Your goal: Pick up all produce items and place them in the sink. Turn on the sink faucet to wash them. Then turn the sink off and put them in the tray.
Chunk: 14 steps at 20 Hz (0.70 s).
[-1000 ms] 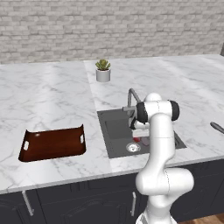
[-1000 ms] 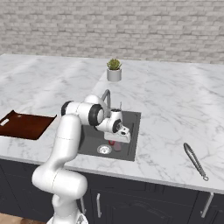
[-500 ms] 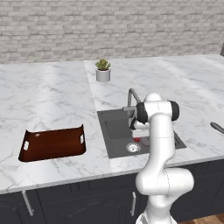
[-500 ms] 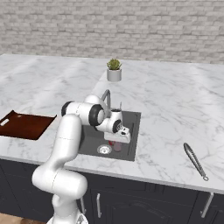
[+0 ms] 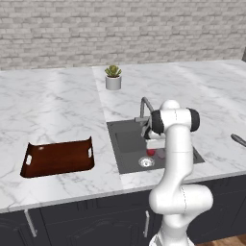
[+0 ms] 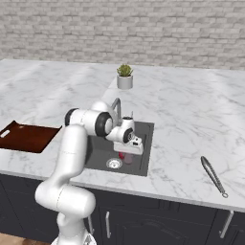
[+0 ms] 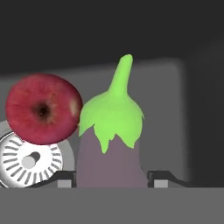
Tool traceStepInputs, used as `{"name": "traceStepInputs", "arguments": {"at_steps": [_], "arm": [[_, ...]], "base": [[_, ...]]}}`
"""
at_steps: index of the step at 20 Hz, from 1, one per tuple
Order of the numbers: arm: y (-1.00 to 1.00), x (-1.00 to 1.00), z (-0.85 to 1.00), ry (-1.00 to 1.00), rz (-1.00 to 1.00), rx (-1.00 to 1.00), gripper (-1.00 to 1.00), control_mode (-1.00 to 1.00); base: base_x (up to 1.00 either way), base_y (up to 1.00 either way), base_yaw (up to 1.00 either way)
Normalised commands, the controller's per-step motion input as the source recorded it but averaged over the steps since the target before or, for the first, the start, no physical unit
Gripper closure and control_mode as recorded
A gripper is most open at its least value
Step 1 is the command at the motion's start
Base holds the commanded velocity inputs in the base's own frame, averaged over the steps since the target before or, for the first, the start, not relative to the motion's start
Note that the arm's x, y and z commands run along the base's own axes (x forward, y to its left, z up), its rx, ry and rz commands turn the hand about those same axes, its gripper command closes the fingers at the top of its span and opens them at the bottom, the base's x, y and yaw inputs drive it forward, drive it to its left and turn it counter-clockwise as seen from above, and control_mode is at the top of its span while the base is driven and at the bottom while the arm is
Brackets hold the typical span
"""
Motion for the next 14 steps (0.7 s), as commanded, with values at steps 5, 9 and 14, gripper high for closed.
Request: {"name": "traceStepInputs", "arguments": {"at_steps": [5,9,14], "arm": [[-0.11,-0.23,0.5,-0.06,0.0,0.01,1.0,-1.0],[-0.13,-0.31,0.57,-0.11,0.0,0.0,1.0,-1.0],[-0.08,-0.32,0.59,-0.11,0.0,0.01,1.0,-1.0]], "base": [[0.0,0.0,0.0],[0.0,0.0,0.0],[0.0,0.0,0.0]]}}
